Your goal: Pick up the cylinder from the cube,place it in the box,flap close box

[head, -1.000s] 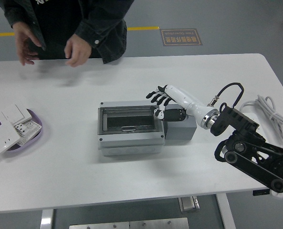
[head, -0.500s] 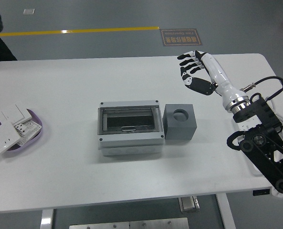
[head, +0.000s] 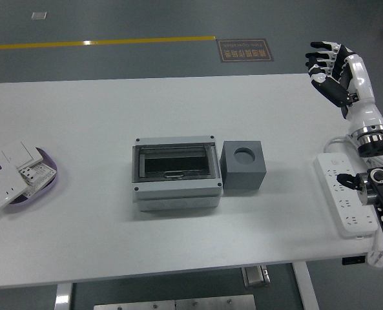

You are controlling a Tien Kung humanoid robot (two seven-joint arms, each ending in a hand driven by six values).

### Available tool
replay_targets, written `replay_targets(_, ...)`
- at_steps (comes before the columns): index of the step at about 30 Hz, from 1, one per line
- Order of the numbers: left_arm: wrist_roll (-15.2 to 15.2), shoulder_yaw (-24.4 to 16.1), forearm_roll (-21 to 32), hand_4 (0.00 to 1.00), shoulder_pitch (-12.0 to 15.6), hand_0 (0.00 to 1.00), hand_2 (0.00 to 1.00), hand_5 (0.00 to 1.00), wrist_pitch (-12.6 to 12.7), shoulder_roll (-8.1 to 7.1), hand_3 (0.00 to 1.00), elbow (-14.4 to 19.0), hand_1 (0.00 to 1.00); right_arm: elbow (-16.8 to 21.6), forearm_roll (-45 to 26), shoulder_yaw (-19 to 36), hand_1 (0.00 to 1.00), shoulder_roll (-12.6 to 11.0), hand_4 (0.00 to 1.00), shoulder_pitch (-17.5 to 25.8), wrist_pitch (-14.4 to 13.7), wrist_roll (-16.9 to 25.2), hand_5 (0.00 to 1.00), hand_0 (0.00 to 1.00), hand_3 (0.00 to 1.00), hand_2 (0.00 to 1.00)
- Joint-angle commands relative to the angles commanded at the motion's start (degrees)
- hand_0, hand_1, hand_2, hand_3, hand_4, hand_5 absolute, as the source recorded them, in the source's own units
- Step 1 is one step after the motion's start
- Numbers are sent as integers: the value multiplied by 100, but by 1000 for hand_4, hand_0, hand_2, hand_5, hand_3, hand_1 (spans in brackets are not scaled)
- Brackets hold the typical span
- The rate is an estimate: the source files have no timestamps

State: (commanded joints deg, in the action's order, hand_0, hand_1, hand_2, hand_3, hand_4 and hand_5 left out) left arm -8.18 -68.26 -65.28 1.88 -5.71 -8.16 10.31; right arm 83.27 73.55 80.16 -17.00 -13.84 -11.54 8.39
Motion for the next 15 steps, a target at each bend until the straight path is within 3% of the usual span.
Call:
replay_targets(10, 67, 245, 188, 730, -60, 638, 576, 281, -23, -193, 638, 0, 663, 659, 646, -126, 596, 182, 564, 257, -106, -207, 250, 566, 680, 633)
replay_targets(15, 106, 341, 303, 729, -57, 638, 576, 283, -22, -203, 638, 0, 663, 931, 874, -191, 607, 170, 569, 423, -176, -288, 250, 569, 680, 636)
